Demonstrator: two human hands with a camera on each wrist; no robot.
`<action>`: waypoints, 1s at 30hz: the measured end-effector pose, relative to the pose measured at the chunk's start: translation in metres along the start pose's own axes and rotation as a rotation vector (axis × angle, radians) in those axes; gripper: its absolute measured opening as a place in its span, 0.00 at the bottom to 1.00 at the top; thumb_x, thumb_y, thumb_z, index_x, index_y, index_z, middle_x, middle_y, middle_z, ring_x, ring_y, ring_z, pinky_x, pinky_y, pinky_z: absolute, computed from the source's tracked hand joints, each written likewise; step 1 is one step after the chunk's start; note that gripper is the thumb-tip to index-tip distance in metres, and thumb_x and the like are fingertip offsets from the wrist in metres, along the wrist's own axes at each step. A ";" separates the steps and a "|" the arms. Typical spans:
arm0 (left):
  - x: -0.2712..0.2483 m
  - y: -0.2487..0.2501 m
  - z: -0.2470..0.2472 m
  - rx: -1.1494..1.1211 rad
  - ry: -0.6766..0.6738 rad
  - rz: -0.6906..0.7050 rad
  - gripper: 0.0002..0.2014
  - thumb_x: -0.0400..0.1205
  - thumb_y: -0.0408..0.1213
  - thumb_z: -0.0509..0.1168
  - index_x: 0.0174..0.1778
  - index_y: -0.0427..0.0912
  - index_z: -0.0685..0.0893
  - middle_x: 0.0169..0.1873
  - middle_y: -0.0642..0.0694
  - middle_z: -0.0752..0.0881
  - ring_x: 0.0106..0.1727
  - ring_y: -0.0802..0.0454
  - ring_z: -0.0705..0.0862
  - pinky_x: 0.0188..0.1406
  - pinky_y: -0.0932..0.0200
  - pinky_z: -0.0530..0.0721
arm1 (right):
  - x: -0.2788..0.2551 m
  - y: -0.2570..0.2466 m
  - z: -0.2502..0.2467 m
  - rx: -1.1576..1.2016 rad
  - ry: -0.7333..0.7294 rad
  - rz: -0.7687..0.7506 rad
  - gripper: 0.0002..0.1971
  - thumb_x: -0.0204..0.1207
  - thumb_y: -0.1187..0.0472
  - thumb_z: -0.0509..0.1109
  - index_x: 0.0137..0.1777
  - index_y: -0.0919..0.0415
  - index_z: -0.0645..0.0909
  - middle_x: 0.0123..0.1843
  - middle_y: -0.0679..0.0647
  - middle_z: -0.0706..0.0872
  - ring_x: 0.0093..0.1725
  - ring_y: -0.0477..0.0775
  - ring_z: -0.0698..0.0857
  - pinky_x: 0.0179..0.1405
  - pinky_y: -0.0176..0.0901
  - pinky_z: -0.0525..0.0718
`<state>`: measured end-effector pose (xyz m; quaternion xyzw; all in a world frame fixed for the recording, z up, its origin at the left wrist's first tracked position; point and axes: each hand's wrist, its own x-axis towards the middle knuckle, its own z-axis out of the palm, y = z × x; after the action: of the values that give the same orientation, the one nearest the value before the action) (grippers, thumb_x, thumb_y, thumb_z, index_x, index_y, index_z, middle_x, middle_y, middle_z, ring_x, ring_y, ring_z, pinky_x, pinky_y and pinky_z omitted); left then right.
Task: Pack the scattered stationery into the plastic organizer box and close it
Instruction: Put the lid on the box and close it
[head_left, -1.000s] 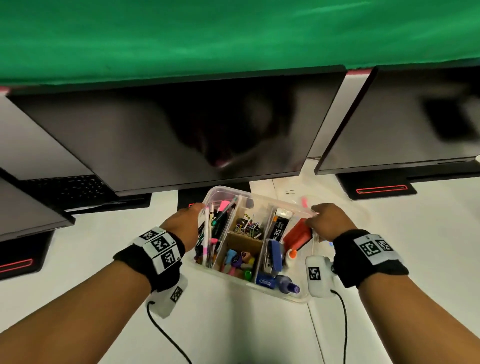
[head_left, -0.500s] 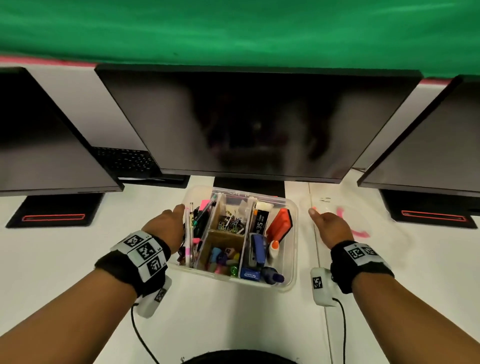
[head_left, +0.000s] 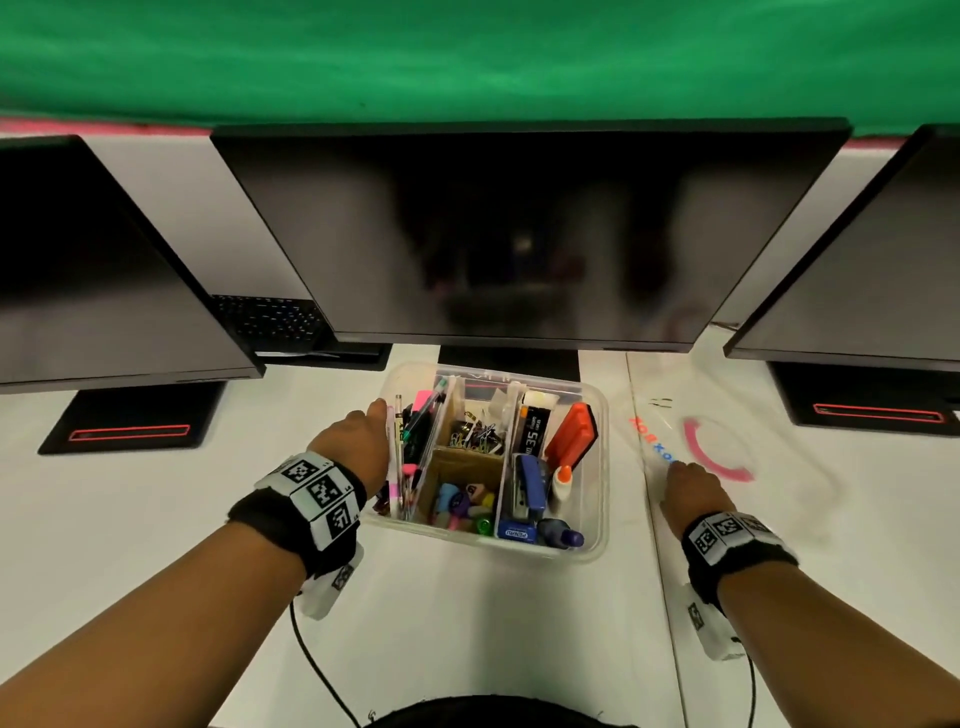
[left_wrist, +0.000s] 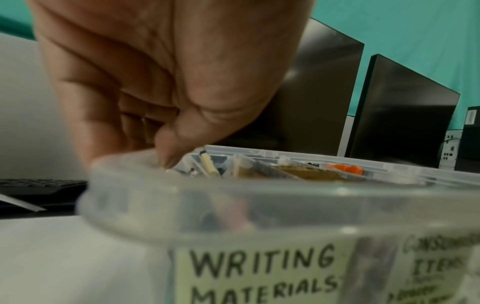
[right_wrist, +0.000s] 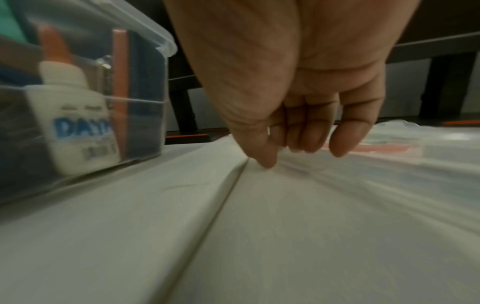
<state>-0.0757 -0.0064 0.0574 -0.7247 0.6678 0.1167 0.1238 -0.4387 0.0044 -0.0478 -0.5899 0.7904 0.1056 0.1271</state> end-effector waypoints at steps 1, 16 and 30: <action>0.000 -0.001 0.000 -0.022 0.001 0.007 0.28 0.81 0.33 0.60 0.77 0.40 0.59 0.63 0.37 0.79 0.60 0.40 0.83 0.55 0.50 0.82 | -0.005 -0.001 -0.002 -0.033 0.006 -0.003 0.15 0.81 0.64 0.58 0.66 0.65 0.73 0.60 0.59 0.82 0.59 0.59 0.84 0.57 0.50 0.84; 0.004 -0.032 -0.026 -0.117 -0.016 0.290 0.29 0.79 0.41 0.63 0.77 0.47 0.65 0.70 0.41 0.73 0.71 0.42 0.75 0.69 0.53 0.75 | -0.068 -0.022 -0.106 -0.047 0.320 0.202 0.14 0.75 0.68 0.57 0.61 0.61 0.72 0.55 0.59 0.86 0.58 0.62 0.81 0.59 0.56 0.75; 0.001 -0.023 -0.068 -0.939 0.078 0.413 0.42 0.74 0.43 0.73 0.81 0.48 0.57 0.76 0.42 0.70 0.74 0.46 0.72 0.68 0.57 0.72 | -0.159 -0.115 -0.255 0.186 0.706 -0.236 0.15 0.73 0.73 0.62 0.56 0.56 0.74 0.36 0.55 0.75 0.50 0.67 0.80 0.56 0.58 0.71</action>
<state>-0.0523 -0.0286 0.1216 -0.5590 0.6766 0.3990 -0.2655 -0.3044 0.0350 0.2427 -0.6629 0.7184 -0.1915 -0.0884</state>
